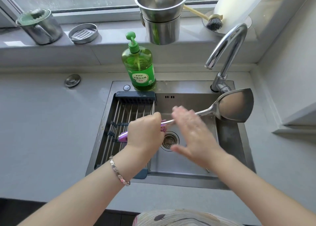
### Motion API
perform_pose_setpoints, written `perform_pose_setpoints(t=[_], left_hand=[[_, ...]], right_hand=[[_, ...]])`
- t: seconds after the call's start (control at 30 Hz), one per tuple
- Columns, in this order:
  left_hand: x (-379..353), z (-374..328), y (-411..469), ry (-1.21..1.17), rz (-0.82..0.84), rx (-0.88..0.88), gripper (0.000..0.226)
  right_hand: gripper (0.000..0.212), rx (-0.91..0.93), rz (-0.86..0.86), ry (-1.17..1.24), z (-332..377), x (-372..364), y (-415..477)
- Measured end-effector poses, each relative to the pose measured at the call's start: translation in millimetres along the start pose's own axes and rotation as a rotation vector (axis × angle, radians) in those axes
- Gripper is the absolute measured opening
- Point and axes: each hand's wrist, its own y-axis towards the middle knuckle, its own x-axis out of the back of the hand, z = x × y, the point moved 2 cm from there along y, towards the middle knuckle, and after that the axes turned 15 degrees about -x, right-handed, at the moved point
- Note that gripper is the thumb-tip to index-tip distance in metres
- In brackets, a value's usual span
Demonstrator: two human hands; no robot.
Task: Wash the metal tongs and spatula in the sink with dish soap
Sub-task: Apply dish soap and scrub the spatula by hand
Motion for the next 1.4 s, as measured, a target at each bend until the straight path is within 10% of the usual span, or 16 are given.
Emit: perform_pose_setpoints(t=[0.1,0.27,0.5,1.07,1.4], left_hand=[[0,4,1,0.012,0.074,-0.006,0.018],[-2,7,-3,-0.166,0.206,0.115,0.025],[11,22,-1,-0.075,0.258,0.188,0.034],[7,23,-1,0.035,0.393,0.092,0.024],[13,23,-5,0.171,0.424,-0.052,0.021]], right_hand=[[0.108,-0.183,-0.042,0.022,-16,4,4],[0.093,0.009,0.043,-0.132,-4,-9,-7],[0.097,-0.404,0.016,-0.361,-70,8,-5],[0.083,-0.142,0.226,-0.432,-90,4,1],[0.116,-0.183,0.321,-0.376,-102,2,9]])
